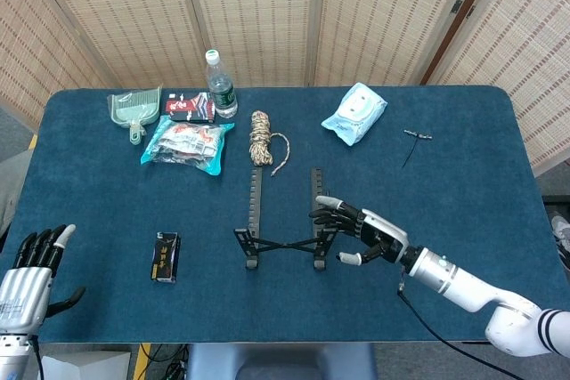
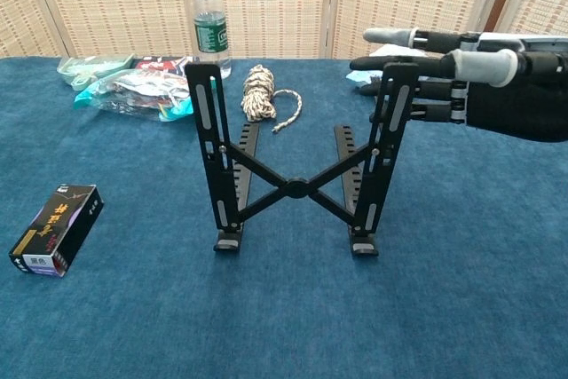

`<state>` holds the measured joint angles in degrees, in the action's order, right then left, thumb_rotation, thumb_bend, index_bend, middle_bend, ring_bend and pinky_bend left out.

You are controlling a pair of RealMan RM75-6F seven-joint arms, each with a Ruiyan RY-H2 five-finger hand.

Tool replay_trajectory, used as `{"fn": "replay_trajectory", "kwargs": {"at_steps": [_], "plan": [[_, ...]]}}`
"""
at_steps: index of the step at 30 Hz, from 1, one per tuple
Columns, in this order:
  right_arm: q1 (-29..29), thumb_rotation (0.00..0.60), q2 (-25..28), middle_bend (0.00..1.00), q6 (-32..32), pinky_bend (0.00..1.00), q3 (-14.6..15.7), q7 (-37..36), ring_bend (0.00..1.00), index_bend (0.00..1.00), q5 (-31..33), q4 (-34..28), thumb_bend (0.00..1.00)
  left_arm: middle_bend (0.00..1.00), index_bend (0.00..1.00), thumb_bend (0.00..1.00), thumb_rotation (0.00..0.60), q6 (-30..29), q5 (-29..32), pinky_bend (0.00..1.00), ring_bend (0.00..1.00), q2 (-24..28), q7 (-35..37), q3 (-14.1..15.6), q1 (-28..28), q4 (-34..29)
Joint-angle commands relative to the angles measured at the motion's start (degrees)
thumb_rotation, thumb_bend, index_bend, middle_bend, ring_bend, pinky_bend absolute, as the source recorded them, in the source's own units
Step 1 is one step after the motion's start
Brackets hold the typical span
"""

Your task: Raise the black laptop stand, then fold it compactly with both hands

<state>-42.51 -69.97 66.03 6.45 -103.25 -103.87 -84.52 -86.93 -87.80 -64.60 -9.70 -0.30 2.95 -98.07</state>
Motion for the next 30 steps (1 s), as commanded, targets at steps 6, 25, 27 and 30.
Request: {"fn": "replay_trajectory", "kwargs": {"at_steps": [6,25,27,30], "plan": [[0.5,0.6,1.7,0.2,1.3,0.23,1.9,4.1,0.16,0.0,-0.2,-3.3,0.14,0.08,0.0,0.18,0.6,-0.1,-0.1,0.0,0.06,0.0,0.2,0.1,-0.1,0.2],[-0.3,0.6,1.1,0.2,-0.2,0.23,1.2,8.9,0.16,0.0,3.8,-3.7,0.14,0.08,0.0,0.18,0.6,-0.2,-0.4,0.0,0.06,-0.1,0.9,0.0,-0.2,0.7],[-0.7,0.6,0.3,0.2,-1.1,0.23,1.0,8.7,0.16,0.0,4.2,-3.0,0.14,0.08,0.0,0.18,0.6,-0.4,-0.4,0.0,0.06,-0.1,1.0,0.1,-0.4,0.7],[-1.2,0.6,-0.7,0.2,-2.0,0.23,0.8,8.4,0.16,0.0,4.6,-2.2,0.14,0.08,0.0,0.18,0.6,-0.5,-0.4,0.0,0.06,0.0,1.0,0.1,-0.5,0.7]]}}
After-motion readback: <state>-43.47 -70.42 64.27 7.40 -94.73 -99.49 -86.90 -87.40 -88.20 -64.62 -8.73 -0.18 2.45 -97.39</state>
